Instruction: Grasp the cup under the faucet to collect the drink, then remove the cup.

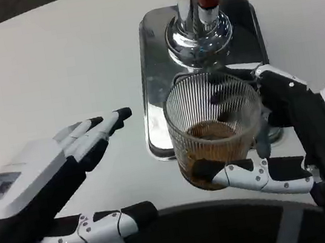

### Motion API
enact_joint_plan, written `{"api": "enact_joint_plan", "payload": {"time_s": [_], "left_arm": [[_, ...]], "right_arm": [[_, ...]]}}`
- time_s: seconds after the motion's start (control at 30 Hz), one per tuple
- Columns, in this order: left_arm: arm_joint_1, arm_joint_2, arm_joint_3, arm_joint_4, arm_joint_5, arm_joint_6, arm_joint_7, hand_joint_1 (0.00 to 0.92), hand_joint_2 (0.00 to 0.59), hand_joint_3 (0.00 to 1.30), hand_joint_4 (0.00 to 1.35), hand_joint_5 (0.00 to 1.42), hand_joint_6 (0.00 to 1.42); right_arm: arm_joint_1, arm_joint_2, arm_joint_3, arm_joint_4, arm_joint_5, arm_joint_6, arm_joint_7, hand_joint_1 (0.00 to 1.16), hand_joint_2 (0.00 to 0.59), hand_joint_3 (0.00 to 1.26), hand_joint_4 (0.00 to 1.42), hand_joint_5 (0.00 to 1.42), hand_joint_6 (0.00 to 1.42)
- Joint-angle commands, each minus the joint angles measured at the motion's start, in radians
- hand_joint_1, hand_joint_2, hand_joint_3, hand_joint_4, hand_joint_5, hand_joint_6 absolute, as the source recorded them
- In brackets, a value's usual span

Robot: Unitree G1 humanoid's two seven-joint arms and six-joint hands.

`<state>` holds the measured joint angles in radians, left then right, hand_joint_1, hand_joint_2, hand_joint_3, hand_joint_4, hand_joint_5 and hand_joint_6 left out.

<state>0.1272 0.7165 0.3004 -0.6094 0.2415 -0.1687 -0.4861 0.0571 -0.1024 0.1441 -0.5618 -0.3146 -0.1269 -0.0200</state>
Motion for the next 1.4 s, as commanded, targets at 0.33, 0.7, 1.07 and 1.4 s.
{"api": "enact_joint_plan", "payload": {"time_s": [0.33,0.7,1.07,1.4], "left_arm": [[0.042,0.008,0.024,-0.032,0.007,-0.013,-0.013,0.000,0.108,0.00,0.00,0.00,0.00],[0.047,0.007,0.027,-0.039,0.006,-0.007,-0.020,0.000,0.108,0.00,0.00,0.00,0.00],[0.061,0.006,0.042,-0.043,0.001,-0.011,-0.029,0.000,0.108,0.00,0.00,0.00,0.00],[0.067,0.008,0.051,-0.042,-0.004,-0.011,-0.037,0.000,0.108,0.00,0.00,0.00,0.00]], "right_arm": [[0.032,-0.005,0.002,-0.072,0.035,-0.033,0.039,1.00,0.101,0.86,0.98,1.18,1.27],[0.041,-0.012,0.003,-0.080,0.047,-0.032,0.052,1.00,0.103,0.86,0.99,1.18,1.27],[0.025,-0.014,0.002,-0.071,0.044,-0.035,0.056,1.00,0.107,0.86,0.99,1.18,1.27],[0.020,-0.019,-0.001,-0.067,0.047,-0.032,0.060,1.00,0.107,0.87,0.99,1.18,1.27]]}}
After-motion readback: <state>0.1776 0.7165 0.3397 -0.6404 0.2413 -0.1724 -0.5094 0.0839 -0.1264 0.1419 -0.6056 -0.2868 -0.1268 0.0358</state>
